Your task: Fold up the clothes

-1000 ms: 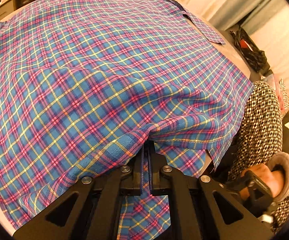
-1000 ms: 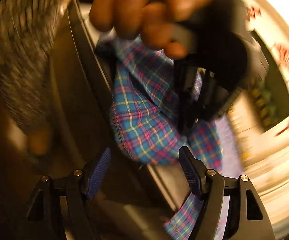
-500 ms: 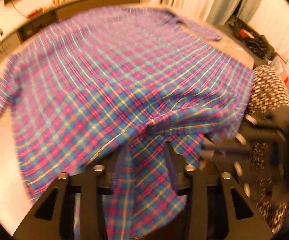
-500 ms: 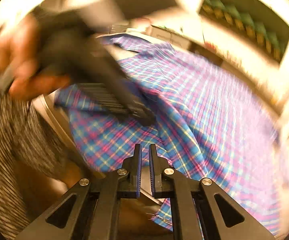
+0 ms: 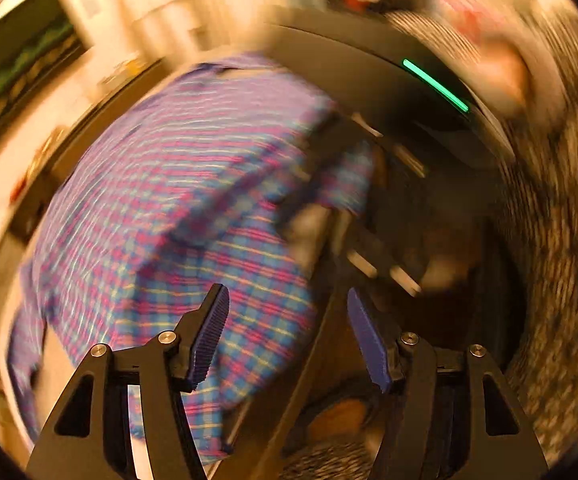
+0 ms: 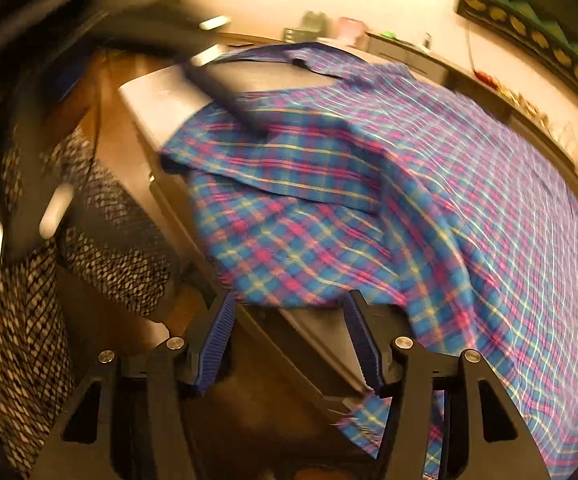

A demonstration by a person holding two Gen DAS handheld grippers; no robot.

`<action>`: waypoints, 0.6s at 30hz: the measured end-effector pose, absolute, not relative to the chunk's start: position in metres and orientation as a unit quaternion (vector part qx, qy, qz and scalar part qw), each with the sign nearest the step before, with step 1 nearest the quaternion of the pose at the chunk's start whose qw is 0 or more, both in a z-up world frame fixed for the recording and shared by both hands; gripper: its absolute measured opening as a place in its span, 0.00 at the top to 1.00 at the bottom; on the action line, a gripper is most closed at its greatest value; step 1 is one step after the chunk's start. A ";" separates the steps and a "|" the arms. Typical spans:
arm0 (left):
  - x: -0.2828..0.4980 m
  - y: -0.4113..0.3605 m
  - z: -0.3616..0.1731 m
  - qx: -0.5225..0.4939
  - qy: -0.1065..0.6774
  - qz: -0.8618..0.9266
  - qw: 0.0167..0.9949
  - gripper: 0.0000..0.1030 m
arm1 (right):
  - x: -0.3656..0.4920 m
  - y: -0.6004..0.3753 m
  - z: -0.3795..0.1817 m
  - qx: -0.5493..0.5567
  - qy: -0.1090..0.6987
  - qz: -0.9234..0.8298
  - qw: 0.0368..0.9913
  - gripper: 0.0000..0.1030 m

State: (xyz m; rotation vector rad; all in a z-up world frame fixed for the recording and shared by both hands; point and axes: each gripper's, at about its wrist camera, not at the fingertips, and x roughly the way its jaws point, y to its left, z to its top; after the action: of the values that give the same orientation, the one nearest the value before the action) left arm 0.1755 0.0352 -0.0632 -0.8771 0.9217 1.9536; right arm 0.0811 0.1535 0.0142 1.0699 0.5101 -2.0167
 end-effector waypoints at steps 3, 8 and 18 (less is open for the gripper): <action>0.184 0.047 -0.090 -0.330 0.426 0.753 0.378 0.37 | 0.053 0.181 0.016 0.468 0.088 -0.793 0.380 0.44; 0.179 0.054 -0.112 -0.309 0.470 0.748 0.351 0.50 | 0.018 0.205 0.011 0.521 -0.080 -0.756 0.389 0.67; 0.111 0.016 -0.060 -0.361 0.275 0.822 0.345 0.93 | -0.019 0.226 0.004 0.518 -0.275 -0.694 0.418 0.96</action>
State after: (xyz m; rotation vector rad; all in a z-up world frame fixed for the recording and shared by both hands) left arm 0.1114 0.0155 -0.0602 -0.9364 0.7135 2.1334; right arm -0.0194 0.2265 0.0043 1.2993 -0.6892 -1.7409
